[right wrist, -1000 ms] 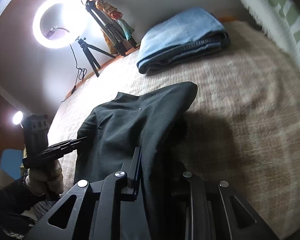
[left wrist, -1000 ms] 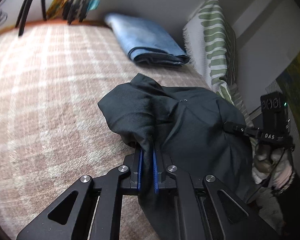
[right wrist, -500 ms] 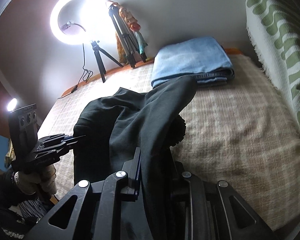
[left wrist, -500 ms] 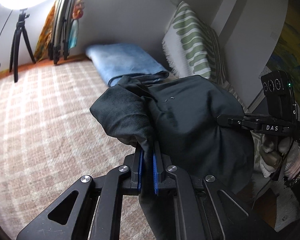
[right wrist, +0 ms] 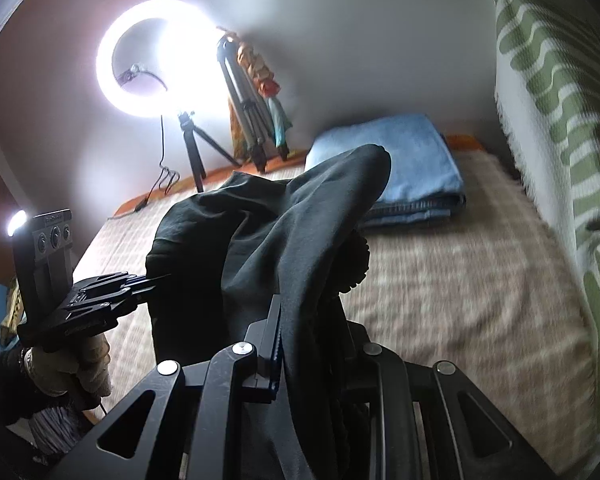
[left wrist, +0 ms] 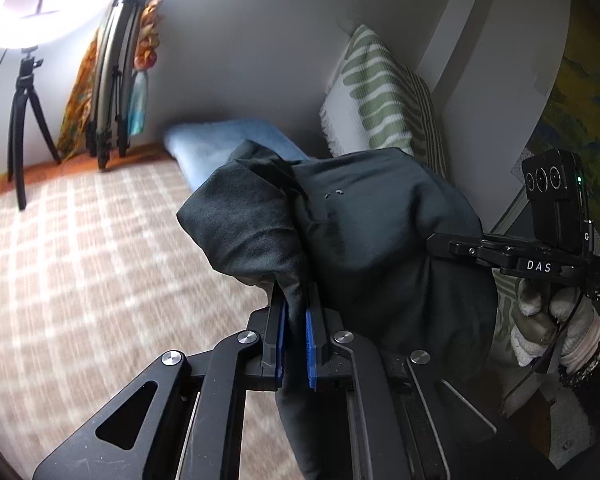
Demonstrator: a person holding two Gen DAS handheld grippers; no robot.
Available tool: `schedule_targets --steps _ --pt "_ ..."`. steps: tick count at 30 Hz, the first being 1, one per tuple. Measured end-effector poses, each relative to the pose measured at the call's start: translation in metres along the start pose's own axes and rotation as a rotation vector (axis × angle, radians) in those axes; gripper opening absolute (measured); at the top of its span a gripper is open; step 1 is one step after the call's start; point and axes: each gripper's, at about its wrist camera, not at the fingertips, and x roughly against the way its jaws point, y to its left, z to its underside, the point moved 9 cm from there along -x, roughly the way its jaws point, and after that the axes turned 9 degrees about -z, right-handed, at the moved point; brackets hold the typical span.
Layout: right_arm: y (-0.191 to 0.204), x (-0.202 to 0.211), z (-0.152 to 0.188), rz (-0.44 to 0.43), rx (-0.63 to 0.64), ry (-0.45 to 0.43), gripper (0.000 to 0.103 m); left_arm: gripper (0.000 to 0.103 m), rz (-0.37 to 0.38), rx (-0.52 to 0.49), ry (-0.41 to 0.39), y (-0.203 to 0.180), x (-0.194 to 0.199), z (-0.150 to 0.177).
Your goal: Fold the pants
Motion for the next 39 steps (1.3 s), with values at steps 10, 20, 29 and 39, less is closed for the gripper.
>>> schedule_targets --steps 10,20,29,39 --pt "-0.028 -0.014 -0.094 0.069 0.055 -0.069 0.019 0.006 -0.010 -0.026 -0.084 0.013 -0.033 -0.086" --pt "-0.073 -0.052 -0.197 0.131 0.098 -0.095 0.018 0.006 -0.055 -0.031 -0.140 0.035 -0.084 -0.167" --pt "-0.115 -0.121 -0.230 0.170 0.096 -0.034 0.018 0.005 -0.129 -0.014 -0.102 0.067 -0.135 -0.186" --pt "-0.171 -0.170 -0.222 0.348 0.062 0.059 0.026 0.010 -0.283 -0.018 -0.006 0.102 -0.185 -0.175"
